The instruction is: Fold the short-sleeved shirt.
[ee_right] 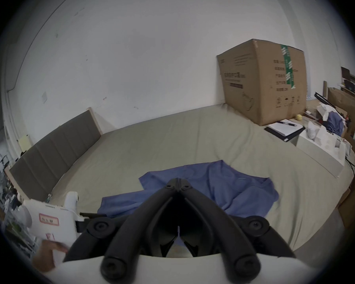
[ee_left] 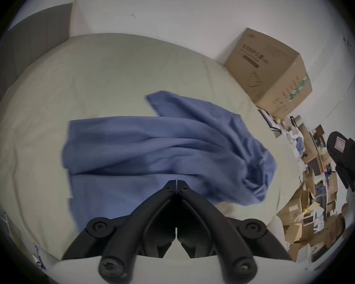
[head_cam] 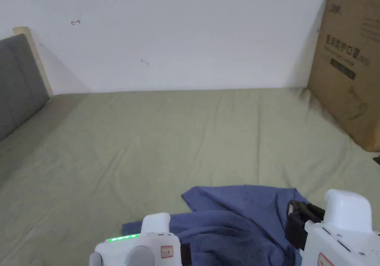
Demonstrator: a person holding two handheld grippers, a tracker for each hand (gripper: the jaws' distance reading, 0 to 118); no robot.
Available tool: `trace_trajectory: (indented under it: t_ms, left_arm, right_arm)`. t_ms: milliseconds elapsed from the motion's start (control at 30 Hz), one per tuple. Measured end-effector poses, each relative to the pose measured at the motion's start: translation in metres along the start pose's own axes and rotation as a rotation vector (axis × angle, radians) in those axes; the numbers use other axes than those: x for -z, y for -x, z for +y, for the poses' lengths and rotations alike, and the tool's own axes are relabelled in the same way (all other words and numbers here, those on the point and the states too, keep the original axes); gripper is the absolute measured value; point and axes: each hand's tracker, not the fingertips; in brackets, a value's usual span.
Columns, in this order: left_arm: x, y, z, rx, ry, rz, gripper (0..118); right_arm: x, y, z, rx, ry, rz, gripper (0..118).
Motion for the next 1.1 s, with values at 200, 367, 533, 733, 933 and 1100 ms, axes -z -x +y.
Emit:
trace_trajectory:
  t_ms: [200, 367, 533, 733, 933, 1100]
  left_arm:
    - [-0.007, 0.065, 0.035, -0.118, -0.013, 0.18, 5]
    - [0.006, 0.092, 0.081, -0.165, -0.033, 0.144, 87]
    - [0.049, 0.092, 0.114, -0.102, 0.057, 0.194, 89]
    - [0.103, 0.093, 0.093, -0.09, 0.167, 0.265, 36]
    - [0.101, 0.106, 0.094, -0.225, 0.107, 0.12, 1]
    - [0.083, 0.086, 0.097, -0.111, 0.079, 0.146, 1]
  right_arm:
    - [0.021, 0.015, -0.009, -0.029, 0.051, 0.037, 0]
    - [0.035, 0.016, -0.017, -0.053, 0.096, 0.042, 0]
    - [0.05, 0.007, -0.026, -0.033, 0.149, 0.03, 0]
    - [0.061, -0.003, -0.033, -0.03, 0.196, -0.006, 0]
    - [0.064, -0.015, -0.033, -0.016, 0.22, -0.019, 0]
    - [0.072, -0.025, -0.021, -0.033, 0.228, 0.006, 0]
